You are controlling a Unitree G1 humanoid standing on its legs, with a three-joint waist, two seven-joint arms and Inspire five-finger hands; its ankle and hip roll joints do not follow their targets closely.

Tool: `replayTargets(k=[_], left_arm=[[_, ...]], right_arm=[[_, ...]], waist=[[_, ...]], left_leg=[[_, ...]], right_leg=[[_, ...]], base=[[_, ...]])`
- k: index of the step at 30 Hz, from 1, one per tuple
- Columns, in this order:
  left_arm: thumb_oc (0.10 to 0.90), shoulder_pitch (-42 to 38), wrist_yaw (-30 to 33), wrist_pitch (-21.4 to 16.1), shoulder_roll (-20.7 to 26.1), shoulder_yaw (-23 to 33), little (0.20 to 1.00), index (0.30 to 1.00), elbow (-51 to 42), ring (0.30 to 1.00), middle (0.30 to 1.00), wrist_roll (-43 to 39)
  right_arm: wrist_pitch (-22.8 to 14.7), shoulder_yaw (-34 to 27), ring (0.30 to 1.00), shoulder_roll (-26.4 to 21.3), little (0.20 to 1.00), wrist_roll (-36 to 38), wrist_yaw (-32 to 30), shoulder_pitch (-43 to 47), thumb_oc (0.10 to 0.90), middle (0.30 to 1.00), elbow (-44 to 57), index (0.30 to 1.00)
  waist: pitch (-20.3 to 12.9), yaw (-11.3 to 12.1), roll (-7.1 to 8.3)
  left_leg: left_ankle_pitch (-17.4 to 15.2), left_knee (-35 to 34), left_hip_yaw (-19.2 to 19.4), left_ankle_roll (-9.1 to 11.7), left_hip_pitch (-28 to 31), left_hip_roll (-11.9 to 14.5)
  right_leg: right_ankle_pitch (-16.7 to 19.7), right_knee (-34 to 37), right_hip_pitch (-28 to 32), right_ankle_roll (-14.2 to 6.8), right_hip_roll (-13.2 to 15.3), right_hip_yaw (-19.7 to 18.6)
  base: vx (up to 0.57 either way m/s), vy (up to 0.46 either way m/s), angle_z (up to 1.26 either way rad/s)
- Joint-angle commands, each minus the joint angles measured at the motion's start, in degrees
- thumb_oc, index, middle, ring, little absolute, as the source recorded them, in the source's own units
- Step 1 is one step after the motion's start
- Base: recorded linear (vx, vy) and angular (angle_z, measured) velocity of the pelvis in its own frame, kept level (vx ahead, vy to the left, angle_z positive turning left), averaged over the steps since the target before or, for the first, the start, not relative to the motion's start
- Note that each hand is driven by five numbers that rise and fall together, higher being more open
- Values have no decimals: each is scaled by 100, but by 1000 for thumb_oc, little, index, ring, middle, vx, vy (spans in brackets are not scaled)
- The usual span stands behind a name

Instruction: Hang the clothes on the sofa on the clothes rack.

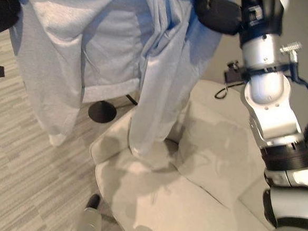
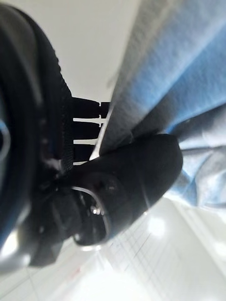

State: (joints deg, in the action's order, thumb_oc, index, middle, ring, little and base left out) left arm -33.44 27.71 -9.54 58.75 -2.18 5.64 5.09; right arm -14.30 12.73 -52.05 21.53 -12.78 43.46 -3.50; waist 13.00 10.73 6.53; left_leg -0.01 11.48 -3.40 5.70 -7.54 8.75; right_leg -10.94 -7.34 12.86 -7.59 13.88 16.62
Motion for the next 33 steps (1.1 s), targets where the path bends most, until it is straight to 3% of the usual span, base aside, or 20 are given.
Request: replayTargets(k=[1,2,3,4,5,6,7,10,11,12,13,14,15,17,20,23,28,31,32,33], left_arm=[[400,-341,461,335,425,691,300,300,554,300,300,-140],[400,-541,407,379,411,470,300,300,617,300,300,-142],[400,-570,409,381,419,443,300,300,631,300,300,-144],[400,-657,422,373,447,411,300,300,658,300,300,-119],[400,-660,411,382,485,405,300,300,621,300,300,-92],[400,-756,391,409,540,327,300,300,570,300,300,-22],[400,-771,392,410,543,319,300,300,573,300,300,-22],[400,-929,353,430,550,166,300,300,577,300,300,-81],[400,-956,355,430,544,154,300,300,590,300,300,-83],[400,-963,320,461,493,165,300,300,599,300,300,-124],[400,-896,316,478,426,220,300,300,563,300,300,-127],[400,-837,317,485,405,271,300,300,544,300,300,-129],[400,-608,320,486,288,434,300,300,569,300,300,-142],[400,-633,303,507,278,474,300,300,557,300,300,-111],[400,-544,258,467,126,521,300,300,446,300,300,-129],[400,-597,240,438,48,456,300,300,440,300,300,-163],[400,-576,162,409,-35,417,300,300,411,300,300,-173],[400,-618,178,351,42,388,300,300,354,300,300,-222],[400,-621,179,350,42,377,300,300,355,300,300,-222],[400,-648,167,315,22,333,300,300,358,300,300,-245]], right_arm=[[-40,-938,300,-502,300,153,-776,704,400,300,-791,300],[108,-1079,300,-423,300,-62,-834,512,400,300,-741,300],[126,-1096,300,-409,300,-81,-845,498,400,300,-722,300],[143,-1121,300,-316,300,-230,-943,504,400,300,-699,300],[165,-1149,300,-272,300,-303,-998,510,400,300,-695,300],[167,-1212,300,-134,300,-309,-1064,513,400,300,-679,300],[167,-1220,300,-133,300,-311,-1067,512,400,300,-676,300],[73,-1022,300,-197,300,-214,-1098,741,400,300,-726,300],[67,-1008,300,-211,300,-210,-1100,767,400,300,-745,300],[75,-978,300,-238,300,-194,-1071,812,400,300,-719,300],[64,-989,300,-241,300,-219,-1061,792,400,300,-686,300],[66,-959,300,-262,300,-208,-1038,807,400,300,-708,300],[161,-884,300,-392,300,-185,-964,773,400,300,-818,300],[144,-877,300,-398,300,-135,-937,797,400,300,-832,300],[2,-845,300,-363,300,-35,-911,837,400,300,-736,300],[-11,-867,300,-378,300,-5,-913,817,400,300,-697,300],[9,-1053,300,-318,300,-54,-885,590,400,300,-547,300],[60,-1079,300,-466,300,-90,-949,504,400,300,-580,300],[59,-1091,300,-463,300,-92,-951,485,400,300,-573,300],[72,-1160,300,-525,300,-101,-975,329,400,300,-583,300]], waist=[[-1063,-159,-367],[-1054,-226,-360],[-1051,-209,-320],[-1005,-158,-305],[-959,-102,-342],[-845,-98,-429],[-833,-94,-418],[-772,-89,-544],[-759,-88,-550],[-725,-68,-586],[-702,-84,-569],[-706,-87,-542],[-746,-54,-369],[-752,-94,-327],[-784,-81,-221],[-753,-99,-227],[-755,-159,-233],[-730,-345,-153],[-743,-342,-161],[-788,-445,-195]], left_leg=[[-62,-1560,-1011,585,1150,773],[-447,-1648,-981,339,1261,342],[-446,-1645,-963,307,1261,289],[-558,-1648,-831,190,1320,122],[-602,-1648,-692,92,1345,37],[-575,-1648,-617,-66,1317,-228],[-548,-1648,-617,-67,1306,-238],[-412,-1647,-571,-235,1220,-522],[-391,-1648,-576,-227,1210,-516],[-288,-1639,-602,-328,1149,-689],[-229,-1631,-622,-378,1161,-792],[-201,-1634,-614,-393,1201,-871],[-286,-1640,-663,-379,1253,-1086],[-245,-1644,-700,-374,1209,-1128],[-299,-1364,-589,-305,1048,-1154],[-396,-1082,-544,-295,885,-1184],[-397,-971,-492,-196,624,-935],[-60,-1164,-356,-55,640,282],[-32,-1227,-353,-41,669,309],[251,-1296,-253,23,687,816]], right_leg=[[1293,1234,-371,-494,436,249],[2030,1211,-542,-685,903,335],[2074,1230,-553,-709,953,312],[2580,1185,-698,-741,1174,392],[2768,1049,-817,-741,1291,594],[2318,596,-910,-604,1132,405],[2299,537,-953,-587,1150,387],[1252,-185,-930,-268,384,11],[1229,-234,-959,-242,385,13],[604,-743,-1021,-37,-161,-35],[477,-999,-1159,3,-460,-207],[378,-999,-1218,26,-640,-335],[157,-270,-924,341,-921,-551],[260,54,-840,364,-991,-712],[847,1170,-440,252,-1073,-768],[883,1234,-402,208,-1018,-656],[917,1234,-465,99,-804,-540],[959,1234,-641,-61,-184,-549],[953,1234,-641,-56,-207,-546],[951,1207,-601,-144,91,-523]], base=[[-9,1040,-15],[-56,621,55],[-133,583,79],[-133,346,61],[-255,691,-39],[-211,526,-51],[-207,519,-49],[-122,276,16],[-151,245,-5],[-123,215,-12],[-119,263,-21],[-2,145,7],[14,77,7],[-1,-26,3],[-5,-36,18],[-45,14,1],[-51,144,19],[-64,485,-26],[21,645,-4],[30,371,3]])
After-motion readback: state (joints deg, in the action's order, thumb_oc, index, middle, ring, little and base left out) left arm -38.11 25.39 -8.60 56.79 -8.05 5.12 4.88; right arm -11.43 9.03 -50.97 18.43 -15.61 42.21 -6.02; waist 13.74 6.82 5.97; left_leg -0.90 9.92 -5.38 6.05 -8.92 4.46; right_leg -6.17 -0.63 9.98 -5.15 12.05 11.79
